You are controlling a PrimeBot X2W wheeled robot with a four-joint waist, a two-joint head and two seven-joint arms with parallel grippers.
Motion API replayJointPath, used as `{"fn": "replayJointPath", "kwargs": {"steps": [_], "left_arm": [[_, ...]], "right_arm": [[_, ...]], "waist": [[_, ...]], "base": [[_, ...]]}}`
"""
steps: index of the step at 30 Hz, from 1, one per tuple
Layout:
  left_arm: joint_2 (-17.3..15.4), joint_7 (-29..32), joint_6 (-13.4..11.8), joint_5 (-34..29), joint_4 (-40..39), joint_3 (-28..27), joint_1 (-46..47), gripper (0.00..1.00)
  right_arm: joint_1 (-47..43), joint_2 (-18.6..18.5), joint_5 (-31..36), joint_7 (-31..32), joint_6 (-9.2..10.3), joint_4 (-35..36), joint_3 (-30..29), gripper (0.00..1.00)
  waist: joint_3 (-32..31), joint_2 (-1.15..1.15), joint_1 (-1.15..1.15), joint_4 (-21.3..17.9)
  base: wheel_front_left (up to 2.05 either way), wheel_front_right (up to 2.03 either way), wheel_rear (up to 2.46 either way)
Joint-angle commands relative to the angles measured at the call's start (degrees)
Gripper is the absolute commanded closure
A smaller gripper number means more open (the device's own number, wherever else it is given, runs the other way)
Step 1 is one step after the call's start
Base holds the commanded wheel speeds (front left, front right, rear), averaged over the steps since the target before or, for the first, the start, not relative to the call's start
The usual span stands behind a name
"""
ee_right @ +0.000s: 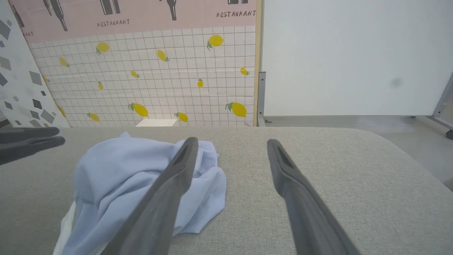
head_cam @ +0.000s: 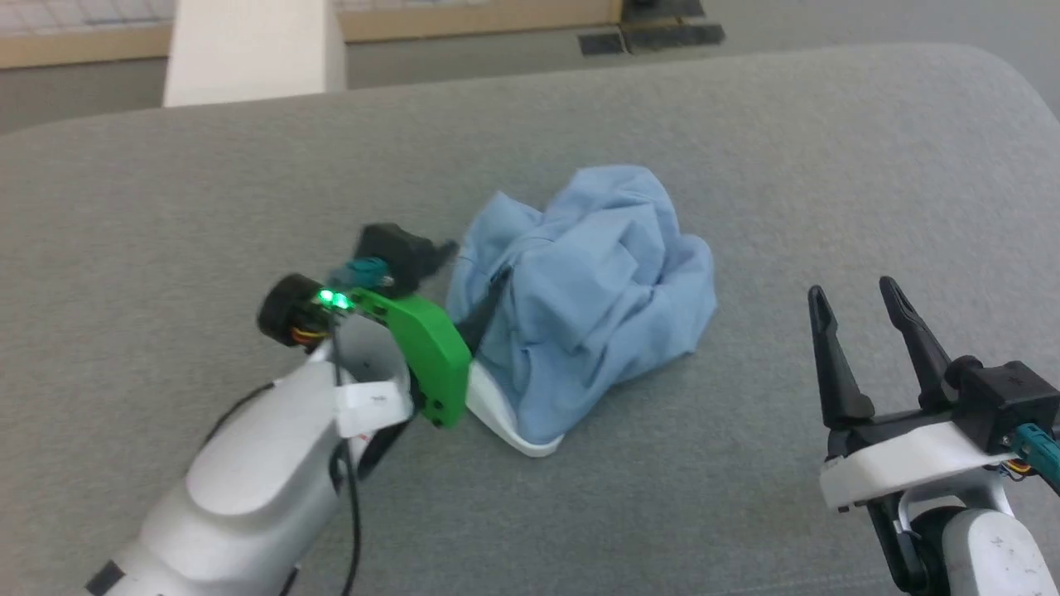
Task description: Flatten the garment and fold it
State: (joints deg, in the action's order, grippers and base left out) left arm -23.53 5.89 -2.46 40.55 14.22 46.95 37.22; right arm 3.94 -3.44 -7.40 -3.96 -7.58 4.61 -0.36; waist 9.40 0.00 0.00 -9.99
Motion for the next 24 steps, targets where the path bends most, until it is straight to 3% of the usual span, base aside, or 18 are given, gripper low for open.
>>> {"fn": "replayJointPath", "kwargs": {"steps": [1, 6, 15, 19, 24], "left_arm": [[-1.07, -1.65, -0.84, -0.38, -0.31, -1.29, 0.14, 0.0], [-4.1, -8.33, -3.76, -1.11, -2.39, -5.87, -0.6, 0.0], [-10.44, -18.22, -12.16, -3.18, -10.06, -11.03, -12.71, 0.0], [-11.42, -19.75, -15.57, -4.8, -14.73, -11.12, -19.5, 0.0], [-11.81, -20.17, -17.49, -7.4, -17.32, -8.22, -25.73, 0.0]], "right_arm": [[-0.63, -0.28, -0.12, 0.5, 0.09, -0.02, -0.15, 0.0], [-2.39, -0.86, -0.11, 1.82, 0.09, 0.82, -1.38, 0.0], [-5.48, -1.43, -0.36, 3.36, 0.09, 2.68, -2.75, 0.0], [-6.8, -1.36, -0.28, 3.68, 0.09, 3.03, -2.48, 0.0], [-7.98, -1.14, -0.07, 3.82, 0.09, 3.04, -1.81, 0.0]], "waist": [[-4.18, 0.0, 0.0, 4.2], [-6.93, 0.0, 0.0, 7.7], [-9.57, 0.0, 0.0, 11.39], [-10.09, 0.0, 0.0, 11.85], [-10.42, 0.0, 0.0, 11.88]], "base": [[0.0, 0.0, 0.0], [0.0, 0.0, 0.0], [0.0, 0.0, 0.0], [0.0, 0.0, 0.0], [0.0, 0.0, 0.0]]}}
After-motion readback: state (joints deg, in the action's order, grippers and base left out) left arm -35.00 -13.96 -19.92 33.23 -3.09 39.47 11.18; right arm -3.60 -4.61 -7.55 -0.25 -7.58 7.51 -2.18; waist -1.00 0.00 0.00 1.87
